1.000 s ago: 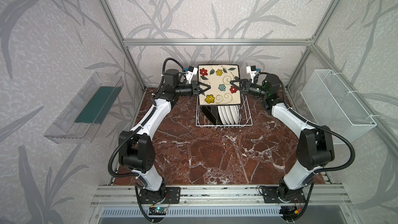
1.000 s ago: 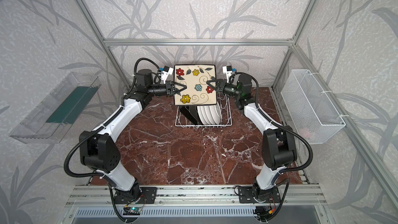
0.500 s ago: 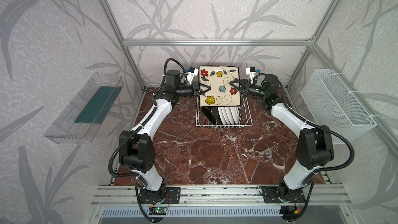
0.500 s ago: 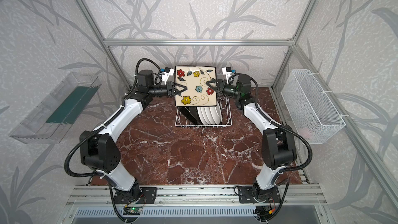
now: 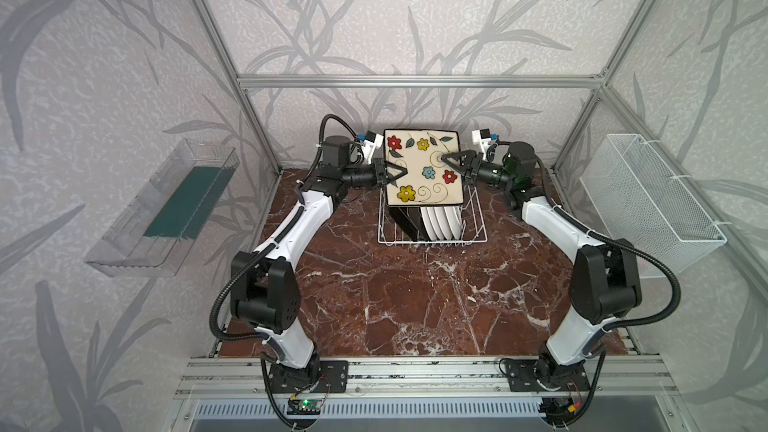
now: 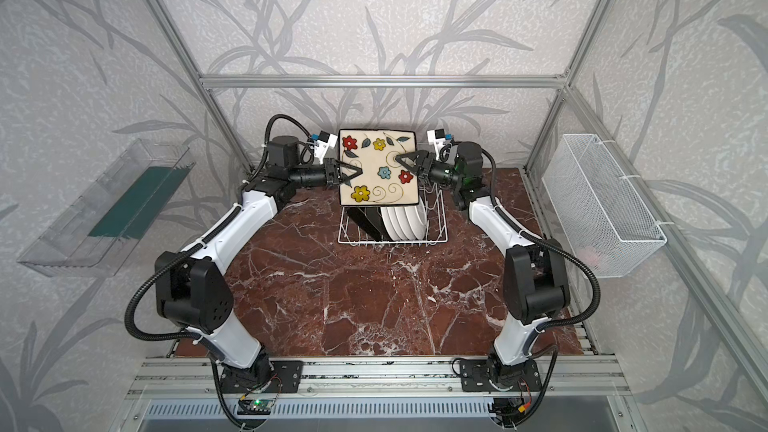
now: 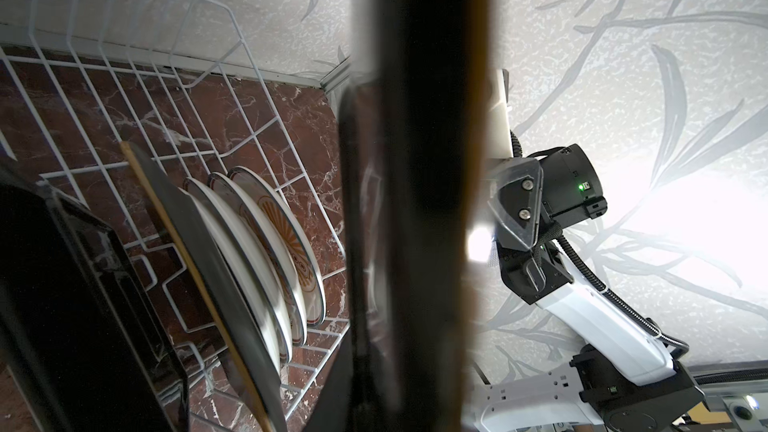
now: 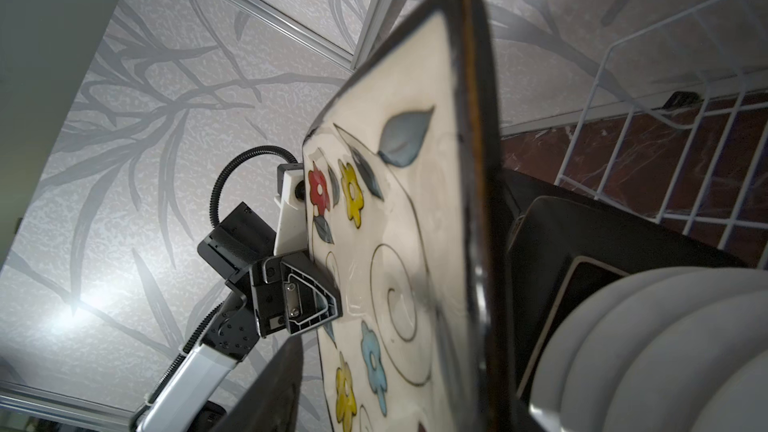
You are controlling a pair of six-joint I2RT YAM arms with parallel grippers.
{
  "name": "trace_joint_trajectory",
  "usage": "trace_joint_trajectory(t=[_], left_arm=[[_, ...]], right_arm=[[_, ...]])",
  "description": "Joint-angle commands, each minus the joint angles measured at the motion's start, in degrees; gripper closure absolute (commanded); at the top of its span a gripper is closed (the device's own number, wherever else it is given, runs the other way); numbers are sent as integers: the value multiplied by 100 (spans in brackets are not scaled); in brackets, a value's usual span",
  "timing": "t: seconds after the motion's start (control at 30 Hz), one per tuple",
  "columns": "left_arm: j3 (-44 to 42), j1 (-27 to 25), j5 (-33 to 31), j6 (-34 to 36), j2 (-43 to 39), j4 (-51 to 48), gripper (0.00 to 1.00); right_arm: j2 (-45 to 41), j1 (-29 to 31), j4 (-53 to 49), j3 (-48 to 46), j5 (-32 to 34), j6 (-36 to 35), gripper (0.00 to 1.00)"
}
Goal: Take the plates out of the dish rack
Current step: 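Carry the flower plate away with the left gripper while the right gripper releases it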
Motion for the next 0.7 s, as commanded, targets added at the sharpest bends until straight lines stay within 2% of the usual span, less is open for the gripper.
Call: trace_joint_trajectory(t=[0.0, 0.27, 0.33, 0.37, 0.53, 0.67], left_arm=[[104, 24, -173, -278, -382, 993, 100], [253, 23, -72, -385, -348, 1045, 100], [298, 22, -71, -396, -336, 1080, 100], [324, 22, -63, -400, -329, 1074, 100], [457, 28, -109, -349, -343, 1005, 100], [713, 88, -75, -65, -413, 516, 100]], right_arm=[[-122, 37, -95, 330, -268, -123, 32], [-531, -99, -1059, 272, 240, -735, 15], [-608, -136, -1123, 230, 330, -774, 8], [-644, -147, -1141, 209, 354, -790, 1], [-829, -200, -1492, 221, 439, -1101, 1], [-1173, -218, -2051, 182, 763, -1781, 1]])
